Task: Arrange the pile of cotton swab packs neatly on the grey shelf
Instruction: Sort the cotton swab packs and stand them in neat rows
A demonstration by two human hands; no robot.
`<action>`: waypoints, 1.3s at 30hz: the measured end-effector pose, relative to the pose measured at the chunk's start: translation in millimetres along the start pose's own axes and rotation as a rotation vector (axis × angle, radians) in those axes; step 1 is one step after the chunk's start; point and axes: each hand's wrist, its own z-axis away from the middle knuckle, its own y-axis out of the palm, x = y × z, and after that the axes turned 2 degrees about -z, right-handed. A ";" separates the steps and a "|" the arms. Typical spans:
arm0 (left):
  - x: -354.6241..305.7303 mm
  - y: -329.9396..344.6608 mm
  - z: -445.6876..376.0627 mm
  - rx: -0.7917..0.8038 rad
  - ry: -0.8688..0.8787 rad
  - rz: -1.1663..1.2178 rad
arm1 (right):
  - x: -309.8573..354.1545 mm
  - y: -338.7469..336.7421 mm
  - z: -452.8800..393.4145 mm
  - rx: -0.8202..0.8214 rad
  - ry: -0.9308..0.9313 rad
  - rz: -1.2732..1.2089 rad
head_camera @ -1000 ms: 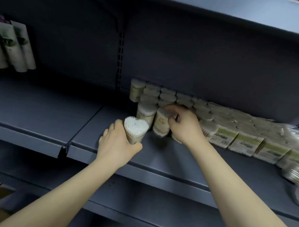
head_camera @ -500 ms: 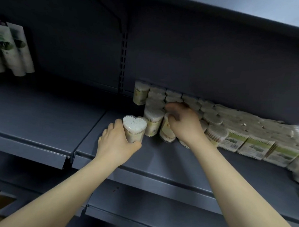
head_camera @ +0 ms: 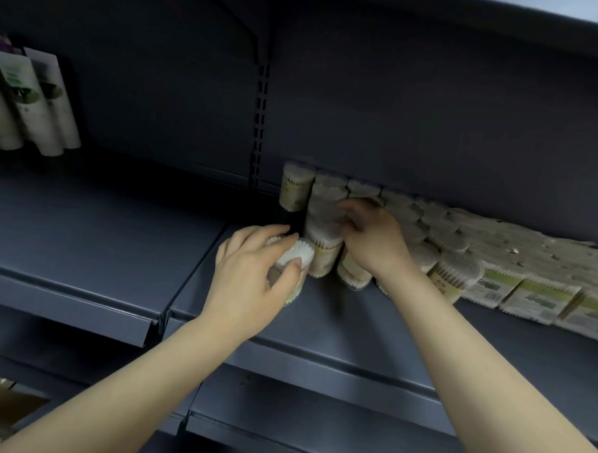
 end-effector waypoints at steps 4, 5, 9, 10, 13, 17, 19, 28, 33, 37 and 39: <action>2.0 2.4 -4.2 0.018 -0.013 0.043 | 2.7 0.7 -4.9 0.021 0.010 0.007; 2.5 2.7 -6.1 0.016 -0.022 0.054 | 3.3 0.2 -6.6 0.027 0.015 0.006; 6.9 5.6 -12.3 -0.012 -0.064 0.103 | 6.8 -1.2 -13.0 0.040 0.023 0.025; 8.1 6.5 -13.9 -0.019 -0.074 0.115 | 7.4 -0.7 -14.5 0.047 0.028 0.031; 11.7 10.0 -21.3 -0.027 -0.107 0.147 | 10.5 1.4 -17.9 0.089 0.036 0.035; 16.4 14.3 -31.7 -0.034 -0.140 0.234 | 13.5 3.8 -23.7 0.132 0.032 0.088; 18.7 16.6 -36.8 -0.043 -0.124 0.251 | 15.3 4.9 -26.6 0.143 0.032 0.112; 34.2 24.2 -72.0 -0.071 0.002 0.202 | 20.6 7.2 -40.0 0.164 0.068 0.128; 40.8 35.0 -87.6 -0.030 -0.074 0.217 | 21.8 9.4 -45.6 0.166 0.080 0.127; 43.5 39.5 -99.8 0.018 -0.071 0.174 | 21.5 11.0 -52.2 0.173 0.102 0.124; 45.5 42.4 -105.4 0.053 -0.101 0.194 | 21.7 12.5 -55.9 0.171 0.101 0.137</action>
